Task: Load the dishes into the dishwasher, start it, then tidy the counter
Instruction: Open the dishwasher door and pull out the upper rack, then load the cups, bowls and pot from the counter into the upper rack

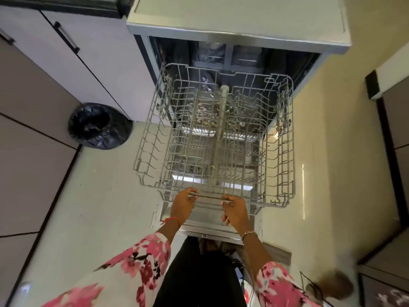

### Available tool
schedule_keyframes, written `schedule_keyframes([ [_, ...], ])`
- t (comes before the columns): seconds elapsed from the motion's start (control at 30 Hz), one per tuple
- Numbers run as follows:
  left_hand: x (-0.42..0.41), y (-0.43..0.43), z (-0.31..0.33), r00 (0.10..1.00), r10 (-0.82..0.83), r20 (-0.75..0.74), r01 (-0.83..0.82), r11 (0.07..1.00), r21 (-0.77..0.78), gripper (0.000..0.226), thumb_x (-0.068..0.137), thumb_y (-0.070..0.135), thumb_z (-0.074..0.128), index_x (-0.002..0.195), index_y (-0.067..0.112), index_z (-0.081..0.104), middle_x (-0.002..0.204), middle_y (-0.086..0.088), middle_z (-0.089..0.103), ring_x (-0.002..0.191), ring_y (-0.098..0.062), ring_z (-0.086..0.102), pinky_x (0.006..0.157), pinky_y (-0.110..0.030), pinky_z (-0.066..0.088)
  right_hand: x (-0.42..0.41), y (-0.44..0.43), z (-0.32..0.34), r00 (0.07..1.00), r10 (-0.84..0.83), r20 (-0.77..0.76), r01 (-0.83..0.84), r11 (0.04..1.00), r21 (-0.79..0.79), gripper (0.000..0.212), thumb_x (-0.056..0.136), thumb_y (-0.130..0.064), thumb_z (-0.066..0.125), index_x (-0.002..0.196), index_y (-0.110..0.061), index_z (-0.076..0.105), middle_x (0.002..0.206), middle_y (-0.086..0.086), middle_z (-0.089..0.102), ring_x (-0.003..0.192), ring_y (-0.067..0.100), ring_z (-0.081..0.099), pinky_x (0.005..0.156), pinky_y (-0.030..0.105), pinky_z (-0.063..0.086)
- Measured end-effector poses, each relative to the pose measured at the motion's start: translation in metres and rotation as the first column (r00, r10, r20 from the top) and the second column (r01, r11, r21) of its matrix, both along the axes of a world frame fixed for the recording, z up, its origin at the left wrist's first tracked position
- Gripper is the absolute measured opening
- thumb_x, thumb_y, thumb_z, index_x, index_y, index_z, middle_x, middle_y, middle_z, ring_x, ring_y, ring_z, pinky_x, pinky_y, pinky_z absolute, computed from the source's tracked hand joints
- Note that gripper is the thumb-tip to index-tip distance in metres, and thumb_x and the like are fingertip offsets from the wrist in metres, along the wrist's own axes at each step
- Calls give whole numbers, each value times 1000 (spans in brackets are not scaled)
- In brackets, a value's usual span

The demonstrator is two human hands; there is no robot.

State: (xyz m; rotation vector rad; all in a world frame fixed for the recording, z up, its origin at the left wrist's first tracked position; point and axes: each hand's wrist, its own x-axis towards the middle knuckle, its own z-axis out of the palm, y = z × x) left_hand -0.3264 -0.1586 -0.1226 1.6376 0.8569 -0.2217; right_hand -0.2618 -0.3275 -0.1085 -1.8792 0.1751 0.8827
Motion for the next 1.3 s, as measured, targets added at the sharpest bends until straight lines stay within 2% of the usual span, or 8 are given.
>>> schedule_keyframes([
  [0.17, -15, 17, 43, 922, -374, -101, 380, 924, 49, 41, 90, 10, 59, 124, 27, 45, 60, -1, 48, 52, -11, 46, 47, -18, 41, -2, -6, 40, 976, 217, 23, -215, 973, -90, 41, 88, -7, 61, 128, -9, 54, 45, 5, 61, 26, 5, 43, 32, 16, 39],
  [0.3, -30, 42, 92, 913, -396, -97, 407, 889, 208, 39, 92, 11, 56, 130, 14, 47, 68, -2, 55, 56, -5, 52, 57, -18, 47, 1, 0, 86, 929, 346, 130, -321, 930, -179, 36, 90, -15, 58, 125, -8, 56, 76, 1, 59, 41, -5, 47, 38, 5, 35],
  [0.4, -39, 66, 128, 911, -399, -105, 411, 857, 312, 28, 92, 12, 54, 121, 12, 55, 74, -4, 59, 57, -5, 54, 60, -18, 47, -2, 17, 123, 883, 419, 212, -374, 900, -224, 39, 91, -20, 58, 126, -5, 54, 103, 18, 64, 51, -6, 52, 43, 6, 39],
  [0.57, -50, 111, 170, 954, -295, -60, 291, 856, 428, 22, 90, 7, 51, 107, 9, 64, 81, -4, 58, 63, -13, 54, 64, -21, 46, -14, 77, 176, 754, 559, 345, -479, 827, -294, 27, 93, -17, 54, 113, 0, 62, 77, -2, 56, 73, 13, 53, 69, 21, 43],
  [0.63, -57, 136, 177, 955, -286, -73, 285, 831, 477, 22, 91, 9, 51, 108, 10, 64, 84, -5, 58, 73, -18, 56, 73, -26, 47, -17, 107, 184, 721, 586, 370, -494, 809, -319, 27, 93, -20, 55, 112, -2, 62, 88, 3, 62, 83, 20, 57, 74, 23, 44],
  [0.83, -70, 231, 190, 950, -297, -102, 299, 761, 575, 27, 92, 15, 49, 117, 12, 60, 112, -12, 61, 106, -26, 55, 86, -29, 42, -13, 211, 200, 666, 602, 440, -490, 798, -350, 10, 92, -17, 53, 91, -11, 60, 87, 8, 54, 65, 9, 45, 63, 22, 36],
  [0.97, -80, 311, 193, 924, -356, -140, 363, 700, 615, 30, 93, 18, 48, 122, 10, 56, 117, -11, 60, 111, -26, 54, 90, -32, 42, -18, 287, 198, 662, 581, 473, -427, 811, -400, 16, 91, -14, 54, 75, -11, 54, 89, 19, 60, 81, 24, 54, 68, 28, 33],
  [1.3, -93, 481, 221, 915, -385, -121, 356, 628, 692, 35, 92, 22, 51, 123, 7, 53, 126, -12, 55, 114, -30, 52, 94, -38, 44, -35, 452, 197, 607, 659, 443, -436, 743, -508, 40, 96, -30, 48, 126, -3, 50, 129, 17, 52, 119, 30, 50, 97, 33, 38],
])
